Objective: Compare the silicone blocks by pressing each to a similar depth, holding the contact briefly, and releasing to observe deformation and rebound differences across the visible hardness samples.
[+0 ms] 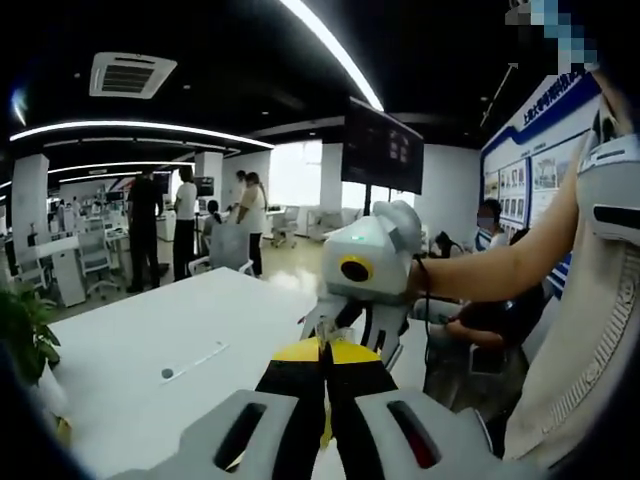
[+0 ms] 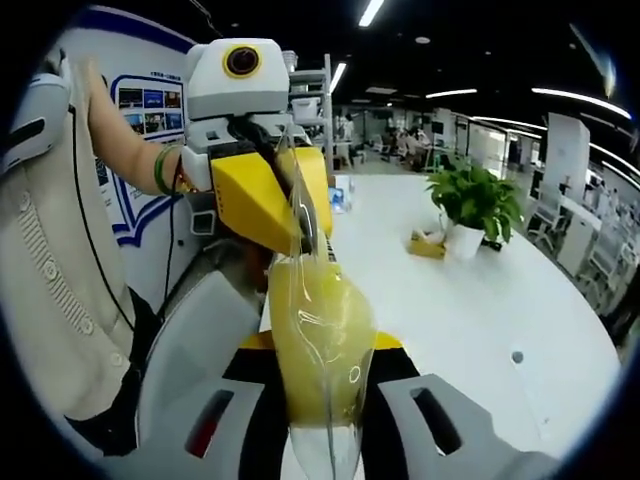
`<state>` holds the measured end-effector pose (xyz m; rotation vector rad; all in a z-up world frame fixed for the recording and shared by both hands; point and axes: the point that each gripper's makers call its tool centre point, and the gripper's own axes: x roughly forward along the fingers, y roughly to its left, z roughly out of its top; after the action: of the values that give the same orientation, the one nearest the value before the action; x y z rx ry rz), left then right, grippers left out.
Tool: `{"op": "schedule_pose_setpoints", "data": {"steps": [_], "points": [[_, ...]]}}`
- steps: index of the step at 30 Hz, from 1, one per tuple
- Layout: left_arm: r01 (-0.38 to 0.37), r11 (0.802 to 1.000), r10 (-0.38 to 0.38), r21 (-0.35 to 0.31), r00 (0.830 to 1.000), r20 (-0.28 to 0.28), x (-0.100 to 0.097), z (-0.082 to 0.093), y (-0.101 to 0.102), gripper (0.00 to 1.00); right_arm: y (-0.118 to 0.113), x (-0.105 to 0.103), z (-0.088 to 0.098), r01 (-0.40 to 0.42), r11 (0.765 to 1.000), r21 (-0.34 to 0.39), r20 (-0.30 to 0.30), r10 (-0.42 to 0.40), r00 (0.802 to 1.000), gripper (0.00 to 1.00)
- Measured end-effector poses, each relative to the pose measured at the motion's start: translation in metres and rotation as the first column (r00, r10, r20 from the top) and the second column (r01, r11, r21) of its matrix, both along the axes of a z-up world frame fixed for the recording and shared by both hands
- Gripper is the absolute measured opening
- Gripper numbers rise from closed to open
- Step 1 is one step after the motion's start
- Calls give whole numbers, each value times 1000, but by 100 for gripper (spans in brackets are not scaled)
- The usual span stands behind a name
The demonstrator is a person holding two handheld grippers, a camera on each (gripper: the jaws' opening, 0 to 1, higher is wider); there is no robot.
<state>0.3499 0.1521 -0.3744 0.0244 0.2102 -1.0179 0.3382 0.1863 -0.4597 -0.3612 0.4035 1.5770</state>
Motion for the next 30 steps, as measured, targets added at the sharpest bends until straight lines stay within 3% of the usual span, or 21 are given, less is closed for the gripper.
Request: {"op": "schedule_pose_setpoints", "data": {"steps": [30], "points": [[-19,1000,19,3,1000,11,2,-2,4,0,3,4,-2,-24,1000,4,61,24,998,23]]}}
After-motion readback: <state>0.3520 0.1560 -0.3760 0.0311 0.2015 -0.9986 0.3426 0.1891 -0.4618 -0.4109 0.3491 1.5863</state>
